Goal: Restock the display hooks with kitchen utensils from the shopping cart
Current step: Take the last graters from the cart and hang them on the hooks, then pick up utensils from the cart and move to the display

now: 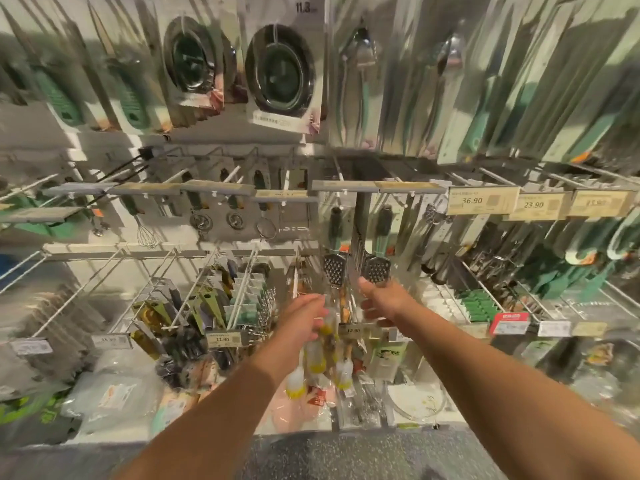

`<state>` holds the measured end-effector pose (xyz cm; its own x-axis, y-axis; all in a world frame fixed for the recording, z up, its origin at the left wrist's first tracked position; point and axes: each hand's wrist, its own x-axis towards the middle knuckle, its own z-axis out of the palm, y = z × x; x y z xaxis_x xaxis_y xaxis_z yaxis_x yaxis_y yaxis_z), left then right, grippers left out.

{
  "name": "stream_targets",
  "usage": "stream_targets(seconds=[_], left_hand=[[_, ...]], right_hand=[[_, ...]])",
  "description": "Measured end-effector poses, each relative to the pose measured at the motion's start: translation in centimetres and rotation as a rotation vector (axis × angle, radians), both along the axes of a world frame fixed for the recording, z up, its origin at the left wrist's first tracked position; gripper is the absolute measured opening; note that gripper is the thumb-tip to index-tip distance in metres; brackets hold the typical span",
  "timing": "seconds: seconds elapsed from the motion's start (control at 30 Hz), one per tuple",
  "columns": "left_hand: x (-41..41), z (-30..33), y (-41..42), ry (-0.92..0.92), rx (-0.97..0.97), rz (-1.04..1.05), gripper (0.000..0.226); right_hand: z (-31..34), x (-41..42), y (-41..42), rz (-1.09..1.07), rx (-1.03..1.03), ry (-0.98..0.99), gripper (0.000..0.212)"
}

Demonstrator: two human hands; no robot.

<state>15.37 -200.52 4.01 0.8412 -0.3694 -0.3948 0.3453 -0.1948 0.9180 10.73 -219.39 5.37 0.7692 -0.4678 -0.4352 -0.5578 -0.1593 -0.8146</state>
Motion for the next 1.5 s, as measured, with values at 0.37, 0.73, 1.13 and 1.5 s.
stream_targets(seconds=[0.37,0.73,1.13,1.5], left_hand=[[-6.3,-7.5,-7.1,-0.042,0.287,-0.538,0.009],[-21.7,-10.7,-18.6,-0.022,0.357,-0.998,0.015],[-41.1,-11.4,-28.2,-0.105,0.403,-1.540,0.011],[-53.6,-15.8,-35.3,-0.201,0.363,-1.979,0.025]], right_hand=[[-8.4,-15.8,-1.2,-0.389,0.167,0.055,0.047],[-14.0,-36.9,-2.7,-1.162,0.213,-0.108,0.031],[-15.9,-54.3,-4.4,-1.723,0.068,-0.063,0.016],[-18.6,-64.1,-1.4,-2.113,0.183,0.095,0.038]])
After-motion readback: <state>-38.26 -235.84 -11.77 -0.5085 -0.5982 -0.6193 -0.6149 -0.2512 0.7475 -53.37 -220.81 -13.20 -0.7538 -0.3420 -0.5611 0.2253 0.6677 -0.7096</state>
